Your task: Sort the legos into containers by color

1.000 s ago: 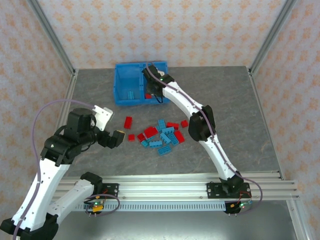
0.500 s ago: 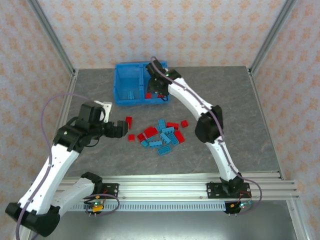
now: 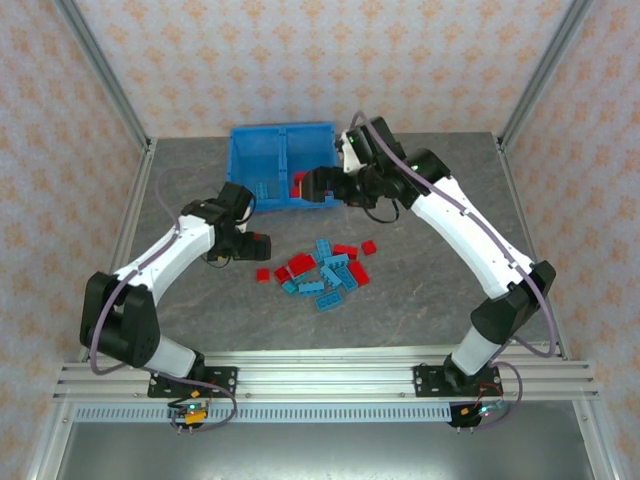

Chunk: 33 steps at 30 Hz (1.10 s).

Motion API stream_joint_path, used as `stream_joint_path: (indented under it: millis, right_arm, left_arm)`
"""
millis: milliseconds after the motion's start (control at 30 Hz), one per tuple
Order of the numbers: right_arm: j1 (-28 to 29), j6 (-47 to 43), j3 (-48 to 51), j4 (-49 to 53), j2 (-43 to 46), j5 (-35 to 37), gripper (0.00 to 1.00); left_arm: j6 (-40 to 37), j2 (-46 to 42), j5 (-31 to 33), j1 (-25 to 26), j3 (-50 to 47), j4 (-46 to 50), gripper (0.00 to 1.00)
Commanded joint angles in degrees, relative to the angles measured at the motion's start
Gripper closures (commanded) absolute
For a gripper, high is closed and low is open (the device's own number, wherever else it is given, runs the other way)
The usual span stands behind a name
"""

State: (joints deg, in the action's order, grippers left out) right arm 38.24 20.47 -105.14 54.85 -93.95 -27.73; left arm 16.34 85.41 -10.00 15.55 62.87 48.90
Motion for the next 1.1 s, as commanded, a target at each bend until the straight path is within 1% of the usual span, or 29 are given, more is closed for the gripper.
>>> stream_joint_path:
  millis: [0, 67, 133, 233, 400, 467, 600, 700, 867, 1000, 1067]
  right_arm:
    - [1.00, 0.21, 5.19, 0.41, 3.55, -4.62, 0.01]
    - [1.33, 1.40, 7.55, -1.06, 5.16, -4.18, 0.01]
    - [1.57, 1.79, 8.18, -0.93, 5.70, -3.24, 0.01]
    - [2.25, 1.88, 8.01, 0.01, 5.67, -2.58, 0.01]
    - [3.28, 2.37, 8.11, 1.13, 5.63, -1.23, 0.01]
    - [3.59, 2.44, 8.02, 1.36, 5.86, -0.77, 0.01]
    - [3.86, 2.64, 7.61, 1.92, 6.00, 0.20, 0.01]
    - [3.95, 2.75, 7.10, 2.17, 5.92, 1.30, 0.01]
    - [3.99, 3.52, 5.96, 1.78, 5.34, 3.37, 0.01]
    - [4.04, 3.85, 5.66, 0.16, 5.06, 4.12, 0.01]
    - [4.04, 4.15, 5.51, -0.50, 5.03, 6.31, 0.01]
  left_arm:
    - [-1.82, 3.99, 0.67, -1.12, 1.82, -3.92, 0.05]
    - [-2.26, 6.59, 0.36, -1.27, 2.46, -5.31, 0.05]
    - [-2.71, 9.33, 0.20, -1.56, 3.71, -6.11, 0.08]
    - [-3.11, 12.96, -0.60, -2.07, 5.06, -7.38, 0.16]
    - [-3.42, 17.88, -1.03, -2.39, 6.98, -8.22, 0.26]
    - [-3.24, 19.64, -1.27, -2.67, 7.09, -8.77, 0.34]
    - [-2.82, 21.81, -2.84, -2.72, 7.44, -9.25, 0.54]
    - [-2.63, 21.95, -3.50, -2.72, 7.09, -9.58, 0.63]
    - [-3.46, 19.07, -4.10, -2.80, 8.29, -7.39, 0.65]
    - [-2.45, 12.11, -5.81, -2.65, 10.55, -4.87, 0.65]
    - [-1.16, 8.78, -6.99, -2.65, 12.65, -3.76, 0.65]
